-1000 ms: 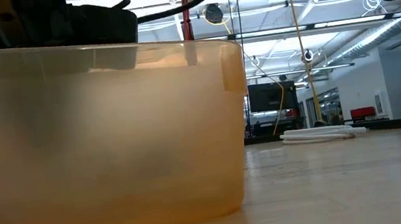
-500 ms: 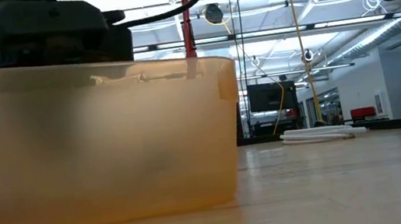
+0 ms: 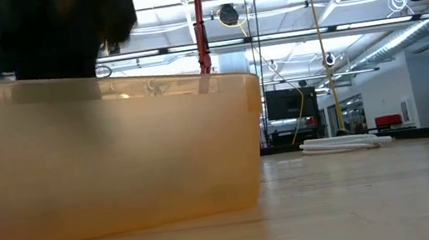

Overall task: Pick & Place USB Port
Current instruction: Put the left white USB cable into the orange bin

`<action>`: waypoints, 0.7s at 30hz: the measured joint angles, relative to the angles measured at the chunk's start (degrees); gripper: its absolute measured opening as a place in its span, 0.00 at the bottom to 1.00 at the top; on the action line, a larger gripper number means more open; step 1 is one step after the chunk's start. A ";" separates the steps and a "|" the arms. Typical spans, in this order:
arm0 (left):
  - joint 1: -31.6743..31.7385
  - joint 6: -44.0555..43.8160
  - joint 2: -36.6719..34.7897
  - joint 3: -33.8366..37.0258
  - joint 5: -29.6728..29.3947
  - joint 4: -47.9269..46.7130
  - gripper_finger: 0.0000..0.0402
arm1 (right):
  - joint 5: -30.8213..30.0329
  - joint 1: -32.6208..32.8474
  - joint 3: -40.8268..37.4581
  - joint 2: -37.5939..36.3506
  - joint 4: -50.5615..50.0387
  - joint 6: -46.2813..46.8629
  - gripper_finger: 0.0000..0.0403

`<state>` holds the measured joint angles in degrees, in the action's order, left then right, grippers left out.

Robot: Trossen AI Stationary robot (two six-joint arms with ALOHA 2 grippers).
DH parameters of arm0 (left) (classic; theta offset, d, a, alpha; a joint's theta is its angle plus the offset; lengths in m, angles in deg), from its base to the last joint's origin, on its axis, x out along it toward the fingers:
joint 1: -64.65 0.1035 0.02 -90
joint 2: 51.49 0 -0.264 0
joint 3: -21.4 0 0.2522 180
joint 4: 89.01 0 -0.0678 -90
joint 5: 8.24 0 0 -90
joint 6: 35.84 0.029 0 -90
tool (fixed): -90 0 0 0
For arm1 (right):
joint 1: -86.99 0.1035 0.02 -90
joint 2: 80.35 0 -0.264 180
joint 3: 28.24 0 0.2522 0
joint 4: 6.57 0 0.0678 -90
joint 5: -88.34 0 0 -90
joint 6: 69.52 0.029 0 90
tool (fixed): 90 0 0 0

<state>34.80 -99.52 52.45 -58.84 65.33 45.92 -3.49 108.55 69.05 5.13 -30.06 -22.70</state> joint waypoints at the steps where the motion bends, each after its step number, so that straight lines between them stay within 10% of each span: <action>1: -0.21 1.32 -1.15 -0.10 -0.23 0.46 0.00 | 0.00 0.00 0.00 0.00 0.01 0.00 0.25; 21: 1.52 7.00 4.76 -0.18 8.20 1.85 0.00 | 0.13 -0.57 0.00 0.00 -0.02 0.04 0.25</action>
<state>36.32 -92.52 57.21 -59.02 73.52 47.78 -3.35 107.99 69.05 5.13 -30.07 -22.65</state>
